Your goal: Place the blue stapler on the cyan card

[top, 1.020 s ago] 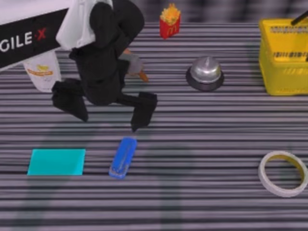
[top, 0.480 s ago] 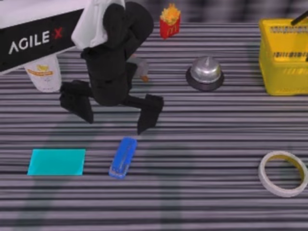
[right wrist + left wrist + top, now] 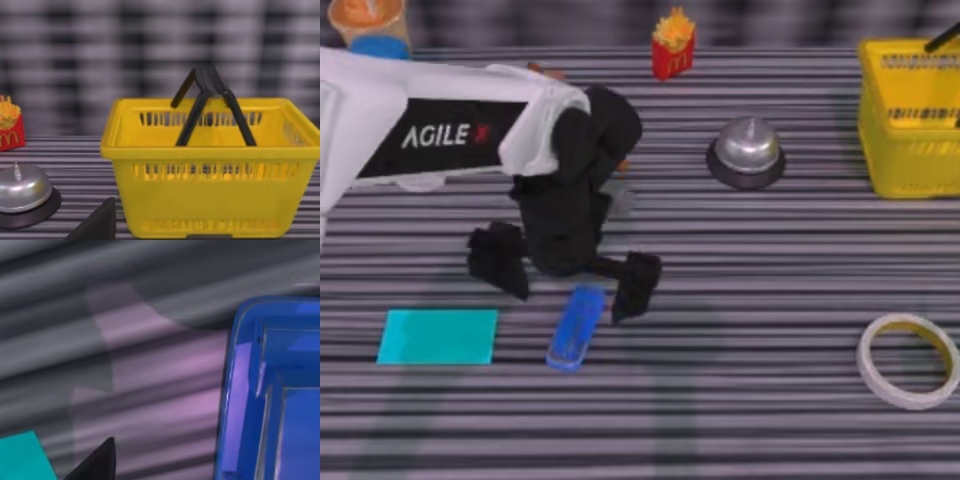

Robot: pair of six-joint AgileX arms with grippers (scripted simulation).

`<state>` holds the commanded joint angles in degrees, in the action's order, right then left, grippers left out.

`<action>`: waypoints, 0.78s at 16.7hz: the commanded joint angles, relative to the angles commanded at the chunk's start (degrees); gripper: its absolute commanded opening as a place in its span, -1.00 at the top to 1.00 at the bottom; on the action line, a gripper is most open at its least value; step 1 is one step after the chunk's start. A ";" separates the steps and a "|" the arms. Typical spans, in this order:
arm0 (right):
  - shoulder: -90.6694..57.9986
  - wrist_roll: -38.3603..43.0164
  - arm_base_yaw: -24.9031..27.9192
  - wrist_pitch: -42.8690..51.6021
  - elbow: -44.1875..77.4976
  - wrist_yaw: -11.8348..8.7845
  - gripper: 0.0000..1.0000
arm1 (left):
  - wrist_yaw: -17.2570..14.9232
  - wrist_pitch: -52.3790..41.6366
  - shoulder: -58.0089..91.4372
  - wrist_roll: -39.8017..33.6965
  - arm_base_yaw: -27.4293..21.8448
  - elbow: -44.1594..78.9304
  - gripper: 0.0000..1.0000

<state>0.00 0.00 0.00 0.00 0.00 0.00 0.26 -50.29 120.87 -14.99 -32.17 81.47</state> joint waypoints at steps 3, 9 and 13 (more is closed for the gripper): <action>0.00 0.00 0.00 0.00 0.00 0.00 -1.00 | -0.01 3.16 1.38 0.00 -0.02 -2.20 -1.00; 0.00 0.00 0.00 0.00 0.00 0.00 -1.00 | -0.01 3.17 1.38 0.00 -0.02 -2.21 -0.55; 0.00 0.00 0.00 0.00 0.00 0.00 -1.00 | -0.01 3.17 1.38 0.00 -0.02 -2.21 0.06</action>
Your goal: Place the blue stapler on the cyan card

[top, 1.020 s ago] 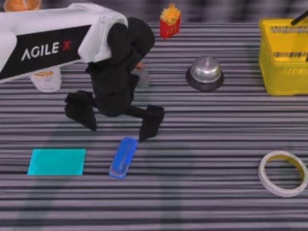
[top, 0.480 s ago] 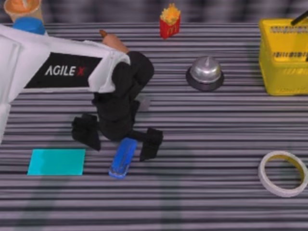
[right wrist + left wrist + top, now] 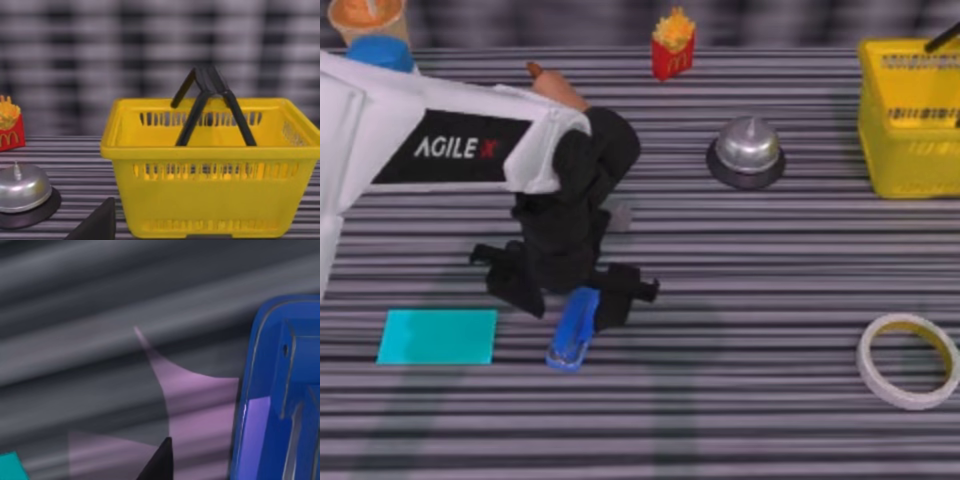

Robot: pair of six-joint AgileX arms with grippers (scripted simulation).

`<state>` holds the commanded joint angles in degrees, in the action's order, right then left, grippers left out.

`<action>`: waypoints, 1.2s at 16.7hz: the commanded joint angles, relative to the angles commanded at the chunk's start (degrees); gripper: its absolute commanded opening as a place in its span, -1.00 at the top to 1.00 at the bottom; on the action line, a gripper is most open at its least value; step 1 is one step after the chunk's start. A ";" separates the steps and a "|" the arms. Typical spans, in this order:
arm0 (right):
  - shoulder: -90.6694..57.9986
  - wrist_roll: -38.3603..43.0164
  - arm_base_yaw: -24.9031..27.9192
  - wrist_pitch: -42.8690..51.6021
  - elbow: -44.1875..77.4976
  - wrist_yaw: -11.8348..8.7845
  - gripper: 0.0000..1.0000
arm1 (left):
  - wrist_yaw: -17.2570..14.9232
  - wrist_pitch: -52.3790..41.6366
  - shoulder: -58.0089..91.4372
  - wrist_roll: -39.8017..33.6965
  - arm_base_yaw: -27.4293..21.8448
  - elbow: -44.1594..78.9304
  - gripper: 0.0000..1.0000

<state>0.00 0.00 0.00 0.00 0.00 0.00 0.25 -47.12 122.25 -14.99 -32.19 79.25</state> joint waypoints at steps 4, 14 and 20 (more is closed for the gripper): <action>0.00 0.00 0.00 0.00 0.00 0.00 -1.00 | 0.00 0.00 0.00 0.00 0.00 0.00 0.66; 0.00 0.00 0.00 0.00 0.00 0.00 -1.00 | 0.00 0.00 0.00 0.00 0.00 0.00 1.00; 0.00 0.00 0.00 0.00 0.00 0.00 -1.00 | 0.10 -6.55 -2.05 -0.09 0.19 4.66 1.00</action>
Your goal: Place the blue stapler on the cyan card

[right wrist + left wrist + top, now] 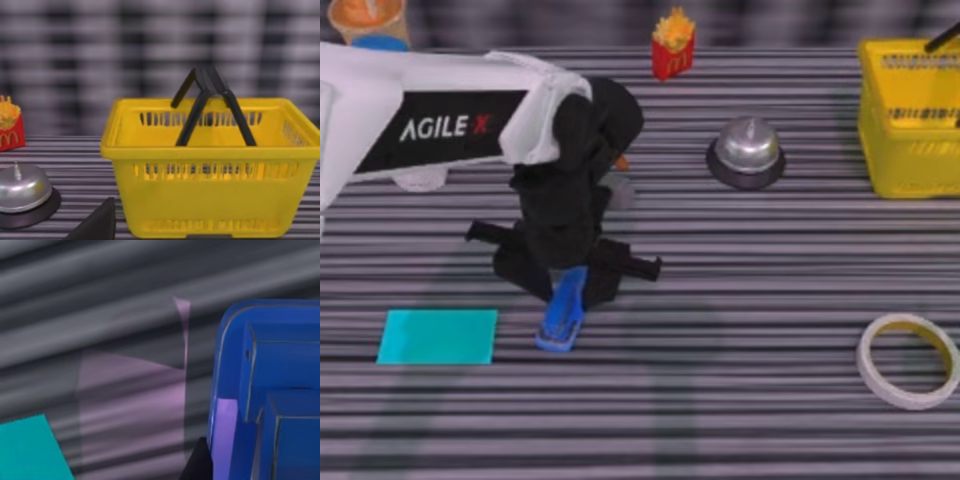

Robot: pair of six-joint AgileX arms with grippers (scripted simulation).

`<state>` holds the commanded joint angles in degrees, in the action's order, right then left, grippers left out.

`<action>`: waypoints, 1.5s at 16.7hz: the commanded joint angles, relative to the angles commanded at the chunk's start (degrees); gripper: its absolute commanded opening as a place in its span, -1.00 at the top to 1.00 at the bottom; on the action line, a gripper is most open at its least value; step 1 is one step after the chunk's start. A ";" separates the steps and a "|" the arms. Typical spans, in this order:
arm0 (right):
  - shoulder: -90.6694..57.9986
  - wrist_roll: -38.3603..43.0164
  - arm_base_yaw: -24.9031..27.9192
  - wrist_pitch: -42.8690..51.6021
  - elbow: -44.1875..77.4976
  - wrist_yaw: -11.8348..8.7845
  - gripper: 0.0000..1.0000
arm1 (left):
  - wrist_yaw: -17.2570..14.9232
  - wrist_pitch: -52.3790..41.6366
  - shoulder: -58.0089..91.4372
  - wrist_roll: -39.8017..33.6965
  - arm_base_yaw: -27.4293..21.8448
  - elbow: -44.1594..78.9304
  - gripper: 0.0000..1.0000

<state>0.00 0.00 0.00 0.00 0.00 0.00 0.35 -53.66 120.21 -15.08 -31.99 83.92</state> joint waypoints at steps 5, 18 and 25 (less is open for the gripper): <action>0.00 0.00 0.00 0.00 0.00 0.00 -1.00 | -0.02 -12.10 -4.18 -0.18 0.58 7.24 1.00; 0.00 0.00 0.00 0.00 0.00 0.00 -1.00 | -0.04 -14.49 -6.18 -17.01 4.19 7.26 1.00; 0.00 0.00 0.00 0.00 0.00 0.00 -1.00 | -0.02 -15.40 -10.46 -54.25 12.38 1.86 1.00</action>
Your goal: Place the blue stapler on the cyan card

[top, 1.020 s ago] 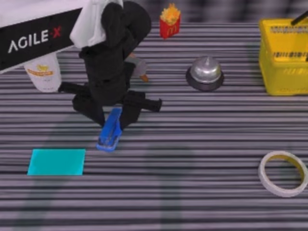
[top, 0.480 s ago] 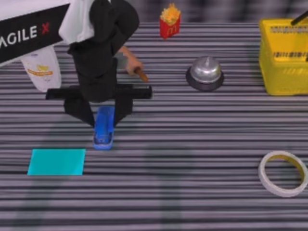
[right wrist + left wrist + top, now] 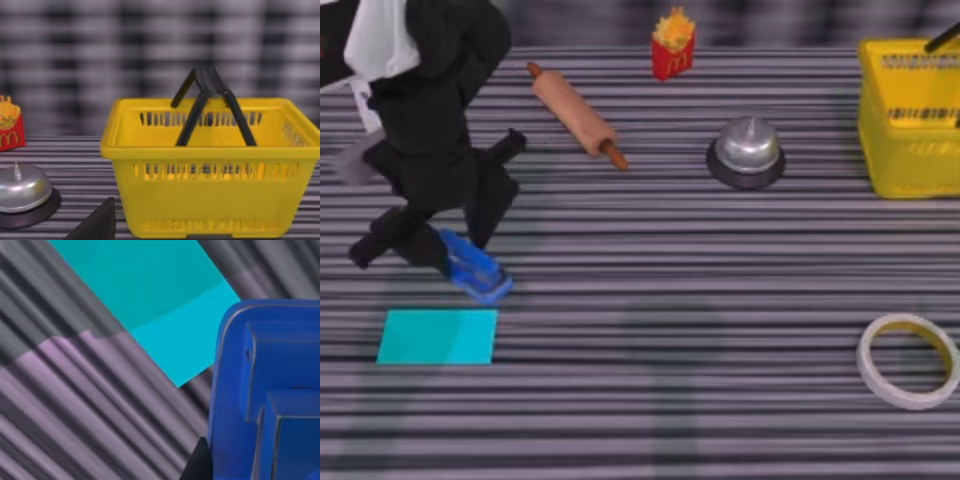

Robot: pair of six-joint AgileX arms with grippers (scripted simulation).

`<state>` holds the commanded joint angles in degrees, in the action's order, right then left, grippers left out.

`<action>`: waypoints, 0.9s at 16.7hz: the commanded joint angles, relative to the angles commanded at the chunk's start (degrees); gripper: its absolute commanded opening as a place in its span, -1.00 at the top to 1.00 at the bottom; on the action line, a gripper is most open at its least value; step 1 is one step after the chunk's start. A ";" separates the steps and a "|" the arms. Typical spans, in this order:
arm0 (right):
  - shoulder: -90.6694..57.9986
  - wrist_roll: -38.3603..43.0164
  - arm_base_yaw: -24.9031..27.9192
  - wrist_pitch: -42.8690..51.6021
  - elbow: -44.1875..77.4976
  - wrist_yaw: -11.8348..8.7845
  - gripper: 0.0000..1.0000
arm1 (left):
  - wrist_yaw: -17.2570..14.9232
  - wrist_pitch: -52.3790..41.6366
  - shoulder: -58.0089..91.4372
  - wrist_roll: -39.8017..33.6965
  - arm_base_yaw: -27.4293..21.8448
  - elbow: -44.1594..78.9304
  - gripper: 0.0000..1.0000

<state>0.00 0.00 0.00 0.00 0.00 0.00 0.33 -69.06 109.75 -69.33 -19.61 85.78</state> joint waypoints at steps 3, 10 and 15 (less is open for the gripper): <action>0.00 0.00 0.00 0.00 0.00 0.00 -1.00 | -0.03 0.01 -2.40 -15.24 3.54 -2.57 1.00; 0.00 0.00 0.00 0.00 0.00 0.00 -1.00 | -0.26 1.30 -7.31 -32.09 8.49 -6.37 1.00; 0.00 0.00 0.00 0.00 0.00 0.00 -1.00 | -0.25 1.40 -7.03 -31.95 8.20 -6.33 1.00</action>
<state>0.00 0.00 0.00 0.00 0.00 0.00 0.08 -67.66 102.71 -101.27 -11.41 79.45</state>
